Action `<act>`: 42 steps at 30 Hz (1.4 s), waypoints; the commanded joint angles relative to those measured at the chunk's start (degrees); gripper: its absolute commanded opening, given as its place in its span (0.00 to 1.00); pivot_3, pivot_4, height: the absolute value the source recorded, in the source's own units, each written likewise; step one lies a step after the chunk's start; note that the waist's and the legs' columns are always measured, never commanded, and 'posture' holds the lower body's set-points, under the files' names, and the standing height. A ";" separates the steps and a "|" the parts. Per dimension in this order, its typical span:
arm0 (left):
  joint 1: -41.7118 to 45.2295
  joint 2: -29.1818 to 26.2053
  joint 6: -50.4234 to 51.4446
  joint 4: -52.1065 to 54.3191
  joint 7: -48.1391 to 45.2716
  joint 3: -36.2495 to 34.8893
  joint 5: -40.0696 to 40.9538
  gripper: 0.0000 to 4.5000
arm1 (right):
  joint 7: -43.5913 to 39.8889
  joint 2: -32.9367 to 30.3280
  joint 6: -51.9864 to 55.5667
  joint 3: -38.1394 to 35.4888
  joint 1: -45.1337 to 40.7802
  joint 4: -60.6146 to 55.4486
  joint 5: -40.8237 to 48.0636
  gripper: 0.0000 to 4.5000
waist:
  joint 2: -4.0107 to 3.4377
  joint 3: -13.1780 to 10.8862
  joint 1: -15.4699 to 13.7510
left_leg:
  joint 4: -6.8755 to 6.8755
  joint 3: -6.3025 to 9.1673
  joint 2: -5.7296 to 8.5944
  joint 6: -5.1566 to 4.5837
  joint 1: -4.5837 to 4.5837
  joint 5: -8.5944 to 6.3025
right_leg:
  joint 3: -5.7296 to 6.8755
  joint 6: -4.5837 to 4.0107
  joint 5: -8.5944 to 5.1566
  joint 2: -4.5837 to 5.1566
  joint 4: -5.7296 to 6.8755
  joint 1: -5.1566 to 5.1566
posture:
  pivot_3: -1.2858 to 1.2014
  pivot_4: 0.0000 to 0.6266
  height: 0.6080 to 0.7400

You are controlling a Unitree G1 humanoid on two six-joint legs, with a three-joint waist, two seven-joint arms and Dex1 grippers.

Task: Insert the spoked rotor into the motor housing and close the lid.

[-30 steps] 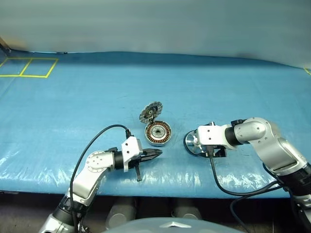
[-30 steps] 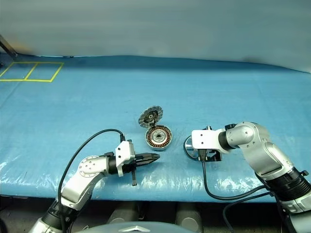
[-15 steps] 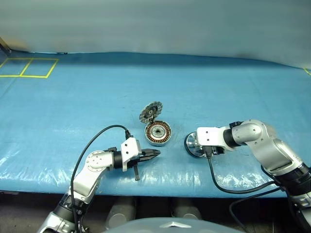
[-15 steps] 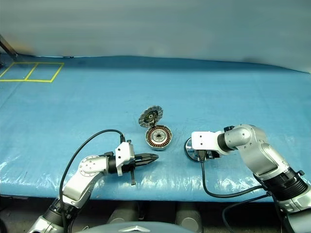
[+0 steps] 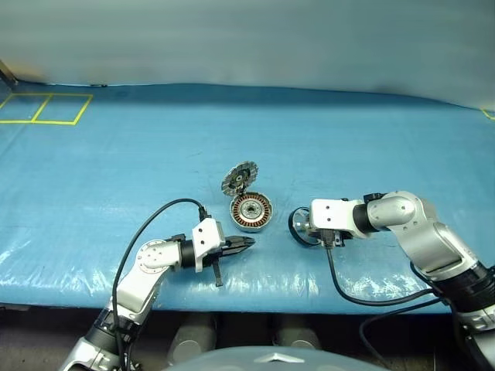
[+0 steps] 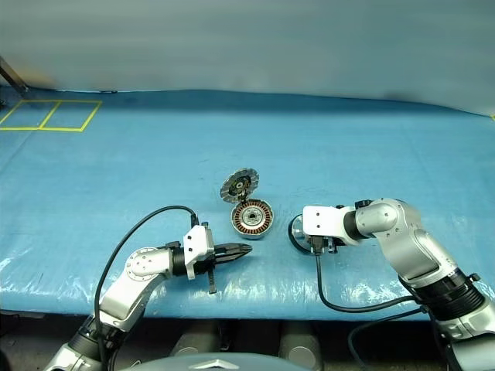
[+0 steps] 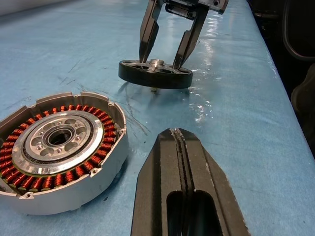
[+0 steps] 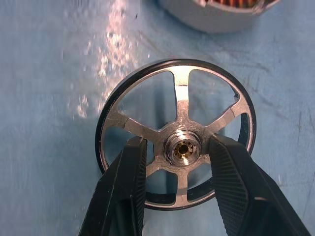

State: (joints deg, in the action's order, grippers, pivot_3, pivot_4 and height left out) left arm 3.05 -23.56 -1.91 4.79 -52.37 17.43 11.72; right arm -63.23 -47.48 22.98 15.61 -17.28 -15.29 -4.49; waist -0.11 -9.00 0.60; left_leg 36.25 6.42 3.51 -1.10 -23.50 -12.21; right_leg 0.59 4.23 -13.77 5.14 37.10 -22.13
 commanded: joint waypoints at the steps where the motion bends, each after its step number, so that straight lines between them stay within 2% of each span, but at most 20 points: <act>1: -0.12 0.37 0.32 2.66 1.39 -3.32 2.61 0.00 | 2.24 1.84 2.19 -4.79 -0.31 -4.60 4.36 0.34 | -0.01 0.00 -0.05 | 0.00 0.00 0.00 0.00 -0.02 0.00 | -0.01 0.00 0.00 0.00 0.01 -0.03 | 0.52 0.24 1.00; 7: -2.79 -4.09 1.90 5.91 1.72 -7.67 2.98 0.00 | 3.84 4.41 3.00 -3.96 -1.99 -8.38 6.92 0.34 | -0.01 0.00 0.10 | -0.02 -0.01 0.02 -0.01 -0.03 0.00 | -0.01 0.00 0.00 0.00 0.00 -0.06 | 0.52 0.24 1.00; 12: -4.10 -6.05 2.96 7.87 1.77 -9.41 3.24 0.00 | 4.70 7.58 2.32 -1.77 -5.33 -6.23 7.35 0.34 | -0.02 0.00 0.02 | -0.01 -0.02 0.01 0.01 -0.02 0.02 | -0.02 -0.01 0.00 0.00 0.04 -0.16 | 0.52 0.24 1.00; 19: -5.27 -5.94 4.02 10.01 3.58 -10.80 3.76 0.00 | 6.19 10.86 -1.83 2.46 -8.92 1.57 4.81 0.34 | -0.01 0.00 0.02 | -0.02 -0.01 0.03 0.00 -0.03 0.03 | -0.02 -0.02 0.01 0.00 0.04 -0.36 | 0.52 0.24 1.00; 27: -8.18 -5.13 3.98 9.35 4.70 -10.50 4.01 0.00 | 7.82 13.33 -2.47 1.45 -9.02 4.92 5.93 0.34 | -0.02 0.00 0.05 | -0.04 -0.08 0.02 0.02 -0.02 0.04 | -0.13 -0.02 0.01 -0.02 0.14 -0.37 | 0.52 0.24 1.00; 31: -9.70 -1.37 2.44 6.94 7.88 -11.30 4.59 0.00 | 8.47 13.45 -2.74 2.19 -6.81 3.29 5.63 0.34 | -0.02 0.00 -0.07 | -0.03 -0.09 0.02 0.02 0.00 0.05 | -0.14 -0.02 0.02 -0.02 0.13 -0.40 | 0.52 0.24 1.00; 42: -14.68 7.61 -0.85 6.74 16.51 -8.59 0.02 0.00 | 10.60 13.03 -2.76 3.54 -2.48 -0.53 4.06 0.34 | 0.00 0.02 -0.06 | -0.01 -0.12 0.03 0.01 0.01 0.05 | -0.20 -0.02 0.02 -0.01 0.16 -0.36 | 0.52 0.24 1.00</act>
State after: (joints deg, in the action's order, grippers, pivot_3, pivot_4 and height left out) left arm -11.20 -16.64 -0.79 10.83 -37.25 8.76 12.26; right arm -52.83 -33.93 21.18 18.72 -20.20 -14.55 0.34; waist -0.11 -8.98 0.54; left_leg 36.25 6.30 3.54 -1.09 -23.49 -12.16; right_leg 0.39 4.22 -13.75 5.12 37.27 -22.49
